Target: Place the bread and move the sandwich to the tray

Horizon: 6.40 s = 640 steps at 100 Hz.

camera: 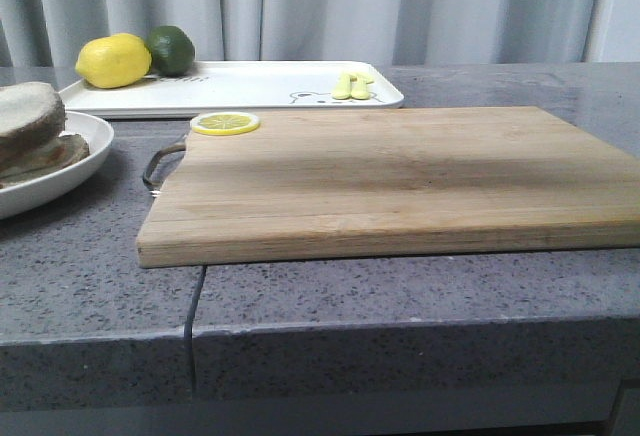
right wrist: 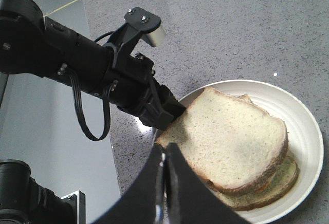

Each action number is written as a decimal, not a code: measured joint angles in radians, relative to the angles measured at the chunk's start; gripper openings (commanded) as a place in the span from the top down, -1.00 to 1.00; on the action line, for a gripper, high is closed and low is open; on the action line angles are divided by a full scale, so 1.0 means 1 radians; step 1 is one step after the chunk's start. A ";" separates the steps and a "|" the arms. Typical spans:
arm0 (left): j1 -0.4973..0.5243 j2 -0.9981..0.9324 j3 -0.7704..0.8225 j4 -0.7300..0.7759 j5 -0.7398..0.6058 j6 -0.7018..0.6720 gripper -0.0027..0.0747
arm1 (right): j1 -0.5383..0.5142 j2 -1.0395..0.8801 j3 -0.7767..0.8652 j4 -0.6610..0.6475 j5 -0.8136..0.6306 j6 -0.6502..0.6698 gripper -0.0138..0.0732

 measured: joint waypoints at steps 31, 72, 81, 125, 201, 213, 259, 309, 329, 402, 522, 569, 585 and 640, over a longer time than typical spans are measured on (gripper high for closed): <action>0.000 0.000 -0.002 0.000 -0.005 -0.003 0.98 | 0.000 0.000 0.000 0.000 0.010 0.000 0.82; 0.049 0.000 -0.023 -0.029 0.021 -0.014 0.98 | 0.000 0.000 0.000 0.004 0.027 0.000 0.82; 0.078 0.000 -0.054 -0.039 0.072 -0.014 0.98 | 0.000 0.000 0.000 0.006 0.027 0.000 0.82; 0.099 -0.005 -0.272 -0.300 0.143 0.130 0.98 | 0.000 -0.031 0.000 0.008 0.029 0.000 0.82; -0.106 0.570 -0.819 -0.609 0.050 0.241 0.98 | 0.000 -0.383 0.000 -0.066 0.049 0.000 0.82; -0.133 0.701 -0.937 -0.620 0.048 0.241 0.98 | 0.000 -0.423 0.000 -0.066 0.054 0.000 0.82; -0.144 0.966 -1.172 -0.629 0.032 0.241 0.98 | 0.000 -0.449 0.000 -0.067 0.073 0.017 0.82; -0.120 0.982 -1.176 -0.647 0.033 0.241 0.32 | 0.000 -0.451 0.000 -0.197 0.134 0.044 0.82; -0.118 0.926 -1.176 -0.631 0.082 0.248 0.98 | 0.000 -0.494 0.093 -0.329 0.076 0.044 0.82; -0.118 0.211 -0.700 -0.467 0.041 0.305 0.98 | 0.000 -1.224 1.018 -0.339 -0.666 0.047 0.82; -0.118 -1.050 0.275 -0.465 0.135 0.316 0.98 | 0.000 -1.399 1.236 -0.224 -0.757 0.050 0.82; -0.118 -1.057 0.318 -0.364 0.054 0.316 0.98 | 0.000 -1.399 1.236 -0.224 -0.757 0.050 0.82; -0.118 -1.107 0.434 -0.201 -0.242 0.317 0.98 | 0.000 -1.399 1.236 -0.224 -0.758 0.050 0.82; -0.092 -1.217 0.758 -0.129 -0.476 0.313 0.98 | 0.000 -1.401 1.236 -0.224 -0.758 0.050 0.82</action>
